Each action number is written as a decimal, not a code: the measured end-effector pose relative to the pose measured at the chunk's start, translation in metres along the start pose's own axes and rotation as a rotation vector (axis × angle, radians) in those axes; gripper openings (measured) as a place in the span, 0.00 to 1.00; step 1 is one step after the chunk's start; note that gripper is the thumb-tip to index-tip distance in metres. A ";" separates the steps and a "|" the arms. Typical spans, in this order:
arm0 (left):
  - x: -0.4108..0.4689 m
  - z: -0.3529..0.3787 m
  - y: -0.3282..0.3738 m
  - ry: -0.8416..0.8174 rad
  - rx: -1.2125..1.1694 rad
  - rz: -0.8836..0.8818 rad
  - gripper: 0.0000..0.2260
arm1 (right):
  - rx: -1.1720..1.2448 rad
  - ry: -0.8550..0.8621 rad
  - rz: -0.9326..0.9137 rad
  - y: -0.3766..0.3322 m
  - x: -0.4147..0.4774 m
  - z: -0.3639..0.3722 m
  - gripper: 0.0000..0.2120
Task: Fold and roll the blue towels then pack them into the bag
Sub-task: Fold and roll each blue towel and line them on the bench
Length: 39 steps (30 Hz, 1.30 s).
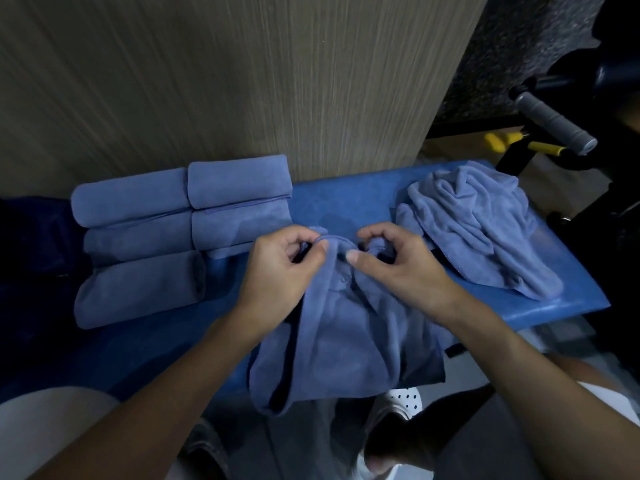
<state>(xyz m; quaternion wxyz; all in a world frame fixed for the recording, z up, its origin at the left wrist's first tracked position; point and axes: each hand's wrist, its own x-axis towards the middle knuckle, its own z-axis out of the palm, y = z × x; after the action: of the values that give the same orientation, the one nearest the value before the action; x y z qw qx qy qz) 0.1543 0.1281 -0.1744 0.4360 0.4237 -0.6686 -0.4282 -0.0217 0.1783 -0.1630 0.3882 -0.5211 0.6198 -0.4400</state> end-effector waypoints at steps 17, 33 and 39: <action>-0.001 -0.078 0.061 0.216 0.084 0.009 0.07 | -0.251 0.393 -0.150 -0.020 -0.050 -0.082 0.06; -0.011 -0.122 0.147 0.272 0.178 0.163 0.05 | -0.336 0.349 -0.319 -0.094 -0.088 -0.096 0.08; -0.014 -0.128 0.159 0.276 0.211 0.160 0.03 | -0.404 0.368 -0.308 -0.104 -0.097 -0.102 0.02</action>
<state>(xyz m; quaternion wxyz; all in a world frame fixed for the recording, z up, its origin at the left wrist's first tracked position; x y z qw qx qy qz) 0.2484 0.1585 0.0051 0.5096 0.4671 -0.6752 -0.2574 -0.0710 0.2809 -0.0300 0.0871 -0.5872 0.6682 -0.4485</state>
